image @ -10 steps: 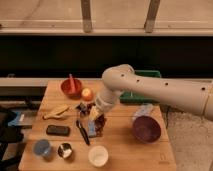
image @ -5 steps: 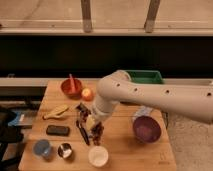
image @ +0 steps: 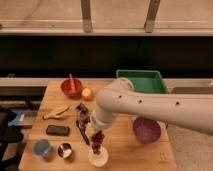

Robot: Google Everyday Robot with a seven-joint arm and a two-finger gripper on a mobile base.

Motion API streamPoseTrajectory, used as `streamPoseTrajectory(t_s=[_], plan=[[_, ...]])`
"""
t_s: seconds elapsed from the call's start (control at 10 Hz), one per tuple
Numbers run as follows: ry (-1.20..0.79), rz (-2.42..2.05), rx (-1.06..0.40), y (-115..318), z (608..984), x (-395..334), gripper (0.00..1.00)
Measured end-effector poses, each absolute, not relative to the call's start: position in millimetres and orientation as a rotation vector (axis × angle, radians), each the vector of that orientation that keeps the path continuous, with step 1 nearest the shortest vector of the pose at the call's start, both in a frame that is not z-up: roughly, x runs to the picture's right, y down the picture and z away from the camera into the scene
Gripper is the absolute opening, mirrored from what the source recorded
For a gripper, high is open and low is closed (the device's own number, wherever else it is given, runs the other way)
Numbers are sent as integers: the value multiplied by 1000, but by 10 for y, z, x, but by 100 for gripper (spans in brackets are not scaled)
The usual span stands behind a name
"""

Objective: Place grapes in paper cup

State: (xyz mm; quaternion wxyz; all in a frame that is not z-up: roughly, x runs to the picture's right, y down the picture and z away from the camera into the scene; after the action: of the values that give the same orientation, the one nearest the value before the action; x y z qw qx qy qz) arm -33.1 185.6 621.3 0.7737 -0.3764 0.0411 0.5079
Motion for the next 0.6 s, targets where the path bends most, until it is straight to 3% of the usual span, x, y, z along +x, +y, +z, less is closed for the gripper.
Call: streamPoseTrajectory(t_s=[0.3, 0.4, 0.6], plan=[[70, 1143, -839, 1999, 6246, -273, 0], [56, 1156, -853, 2051, 6266, -267, 5], [31, 1179, -884, 2163, 6319, -274, 24]])
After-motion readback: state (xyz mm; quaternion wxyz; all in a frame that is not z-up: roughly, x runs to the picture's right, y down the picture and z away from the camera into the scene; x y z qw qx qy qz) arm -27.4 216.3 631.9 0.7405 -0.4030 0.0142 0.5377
